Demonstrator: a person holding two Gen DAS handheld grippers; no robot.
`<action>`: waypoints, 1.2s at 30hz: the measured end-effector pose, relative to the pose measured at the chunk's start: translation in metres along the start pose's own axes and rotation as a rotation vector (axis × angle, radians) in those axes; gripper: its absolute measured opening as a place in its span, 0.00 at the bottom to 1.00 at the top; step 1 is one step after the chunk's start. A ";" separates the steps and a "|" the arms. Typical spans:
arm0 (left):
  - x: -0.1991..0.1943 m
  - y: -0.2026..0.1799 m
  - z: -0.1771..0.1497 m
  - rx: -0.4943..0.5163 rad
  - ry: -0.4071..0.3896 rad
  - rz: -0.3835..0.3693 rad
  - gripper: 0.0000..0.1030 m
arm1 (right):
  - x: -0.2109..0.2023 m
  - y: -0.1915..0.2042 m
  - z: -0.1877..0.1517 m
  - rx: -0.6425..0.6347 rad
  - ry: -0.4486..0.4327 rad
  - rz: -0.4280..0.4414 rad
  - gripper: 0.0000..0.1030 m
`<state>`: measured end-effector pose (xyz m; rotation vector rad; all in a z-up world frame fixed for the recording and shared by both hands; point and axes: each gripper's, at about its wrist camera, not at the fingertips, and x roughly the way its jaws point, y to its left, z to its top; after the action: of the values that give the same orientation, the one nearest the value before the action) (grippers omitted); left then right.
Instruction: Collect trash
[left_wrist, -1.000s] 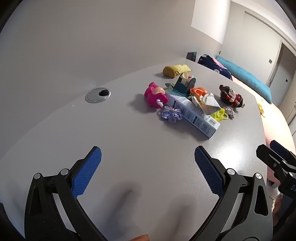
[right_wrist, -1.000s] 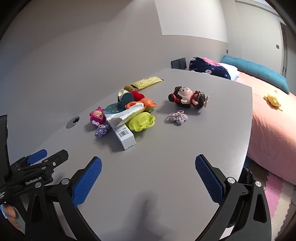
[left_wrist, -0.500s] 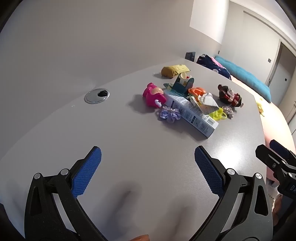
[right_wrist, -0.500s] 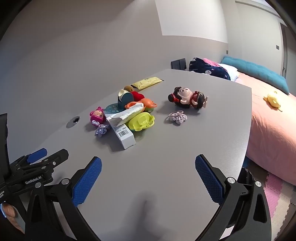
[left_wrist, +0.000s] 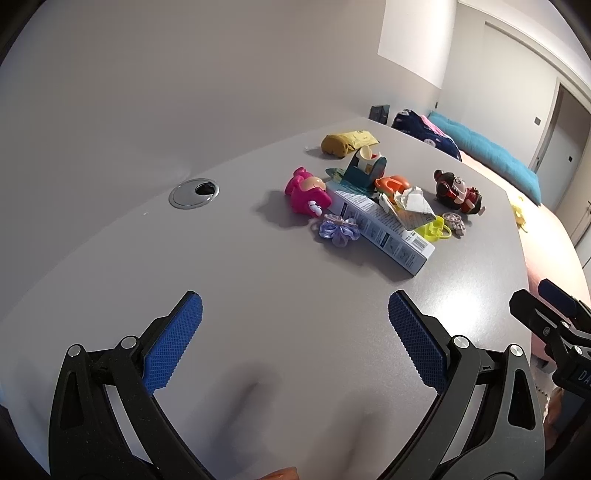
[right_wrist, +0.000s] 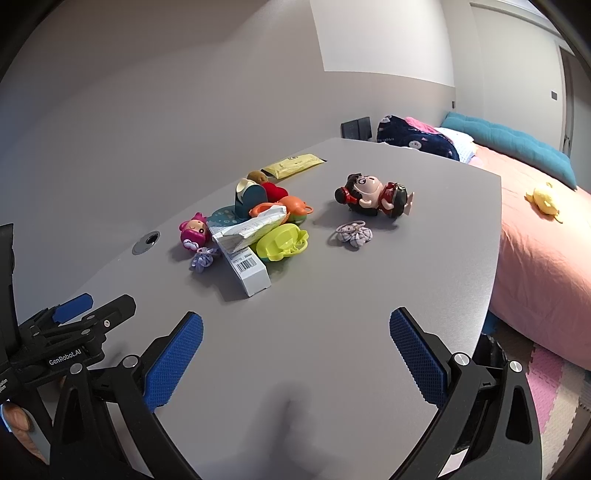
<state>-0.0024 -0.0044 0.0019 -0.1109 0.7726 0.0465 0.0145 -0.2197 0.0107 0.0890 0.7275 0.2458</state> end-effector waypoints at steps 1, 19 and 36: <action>0.000 0.000 0.000 0.000 0.000 -0.001 0.94 | 0.000 0.000 0.000 0.000 -0.001 -0.001 0.98; -0.001 -0.001 0.002 0.005 0.004 -0.004 0.94 | -0.001 -0.001 -0.001 0.001 -0.002 -0.003 0.98; -0.001 0.000 0.002 -0.001 0.005 -0.007 0.94 | -0.002 0.001 0.000 -0.001 -0.001 -0.003 0.98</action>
<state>-0.0019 -0.0041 0.0038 -0.1153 0.7767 0.0398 0.0130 -0.2189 0.0118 0.0868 0.7261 0.2429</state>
